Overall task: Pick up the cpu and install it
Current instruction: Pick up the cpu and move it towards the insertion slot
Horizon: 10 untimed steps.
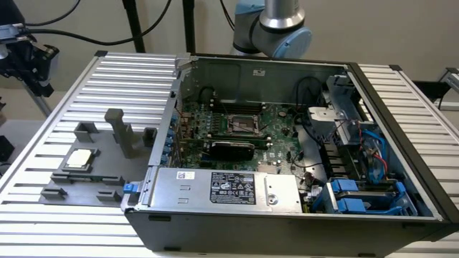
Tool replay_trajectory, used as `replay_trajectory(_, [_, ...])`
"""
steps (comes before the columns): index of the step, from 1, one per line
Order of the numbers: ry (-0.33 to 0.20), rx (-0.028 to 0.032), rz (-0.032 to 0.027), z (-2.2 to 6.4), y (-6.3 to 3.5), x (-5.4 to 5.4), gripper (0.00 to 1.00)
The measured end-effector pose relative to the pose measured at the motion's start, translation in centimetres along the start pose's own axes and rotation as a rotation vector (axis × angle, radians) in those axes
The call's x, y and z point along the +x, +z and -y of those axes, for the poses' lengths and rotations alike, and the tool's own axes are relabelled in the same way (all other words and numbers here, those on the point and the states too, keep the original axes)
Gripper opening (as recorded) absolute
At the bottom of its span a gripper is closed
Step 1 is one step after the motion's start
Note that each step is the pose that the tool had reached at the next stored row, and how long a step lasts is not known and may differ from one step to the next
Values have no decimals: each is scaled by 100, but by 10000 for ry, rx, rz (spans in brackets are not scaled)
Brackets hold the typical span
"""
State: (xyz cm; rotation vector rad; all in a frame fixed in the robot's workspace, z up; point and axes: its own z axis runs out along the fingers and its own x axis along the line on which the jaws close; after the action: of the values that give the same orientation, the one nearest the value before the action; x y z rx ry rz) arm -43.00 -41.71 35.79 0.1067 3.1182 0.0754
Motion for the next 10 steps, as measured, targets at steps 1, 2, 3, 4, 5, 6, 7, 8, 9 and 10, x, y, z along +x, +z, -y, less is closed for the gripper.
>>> replay_trajectory(1, [0,0,0,0,0,0,30])
replay_trajectory(2, [0,0,-1,0,0,0,30])
replay_trajectory(3, [0,0,-1,0,0,0,36])
replay_trajectory(4, [0,0,-1,0,0,0,36])
replay_trajectory(5, [0,0,-1,0,0,0,42])
replay_trajectory(6, [0,0,0,0,0,0,48])
replay_trajectory(7, [-1,0,-1,0,0,0,48])
replay_trajectory(8, [0,0,0,0,0,0,53])
replay_trajectory(9, [0,0,-1,0,0,0,59])
replay_trajectory(10, [0,0,0,0,0,0,65])
